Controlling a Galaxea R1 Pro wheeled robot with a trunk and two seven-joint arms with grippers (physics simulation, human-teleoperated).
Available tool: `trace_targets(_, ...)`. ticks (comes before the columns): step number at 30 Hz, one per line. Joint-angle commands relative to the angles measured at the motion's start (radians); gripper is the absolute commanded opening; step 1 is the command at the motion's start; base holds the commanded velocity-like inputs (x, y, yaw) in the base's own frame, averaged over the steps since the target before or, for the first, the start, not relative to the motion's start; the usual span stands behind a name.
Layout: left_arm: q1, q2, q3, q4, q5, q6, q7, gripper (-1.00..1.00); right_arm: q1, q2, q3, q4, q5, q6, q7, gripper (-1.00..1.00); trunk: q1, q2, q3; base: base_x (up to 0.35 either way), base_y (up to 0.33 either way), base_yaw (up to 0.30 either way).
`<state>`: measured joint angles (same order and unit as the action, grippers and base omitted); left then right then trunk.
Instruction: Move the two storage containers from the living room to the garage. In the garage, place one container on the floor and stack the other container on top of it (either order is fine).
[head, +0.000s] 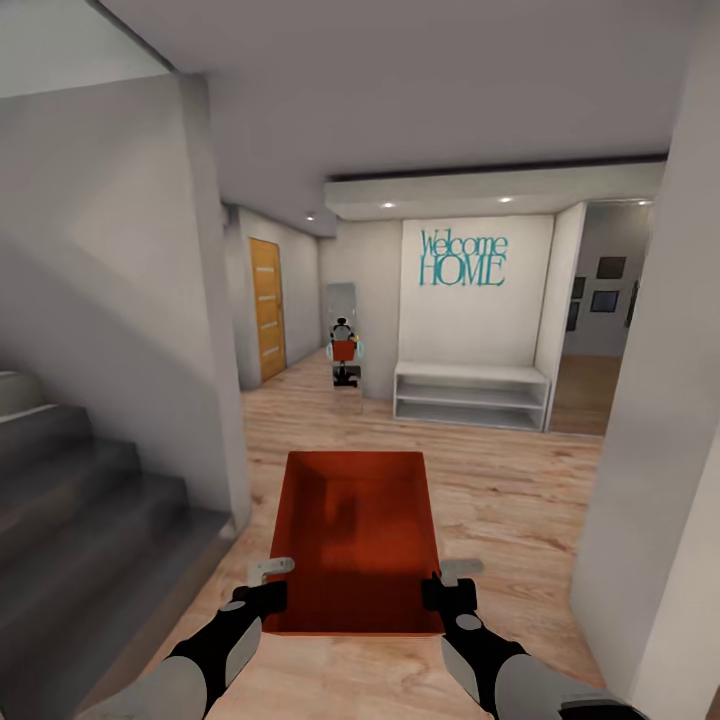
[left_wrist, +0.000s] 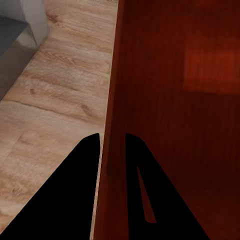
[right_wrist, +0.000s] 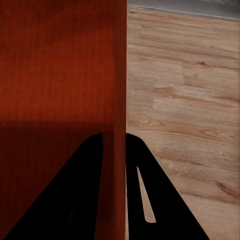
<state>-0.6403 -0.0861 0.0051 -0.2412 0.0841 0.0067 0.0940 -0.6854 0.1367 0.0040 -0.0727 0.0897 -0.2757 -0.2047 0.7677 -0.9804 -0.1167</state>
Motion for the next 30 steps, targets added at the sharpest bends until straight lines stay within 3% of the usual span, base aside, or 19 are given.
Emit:
trace_targets(1, 0.001, 0.006, -0.005, -0.001, -0.002, 0.001, 0.035, -1.00, -0.002, 0.001, -0.084, -0.039, -0.015, 0.004, 0.009, -1.00, 0.001, -0.001, -0.002, 0.321, 0.000, 0.000)
trace_targets(30, 0.001, 0.005, -0.006, 0.000, -0.002, 0.001, 0.035, -1.00, -0.002, 0.001, -0.084, -0.039, -0.015, 0.004, 0.011, -1.00, 0.001, -0.001, -0.002, 0.321, 0.000, 0.000)
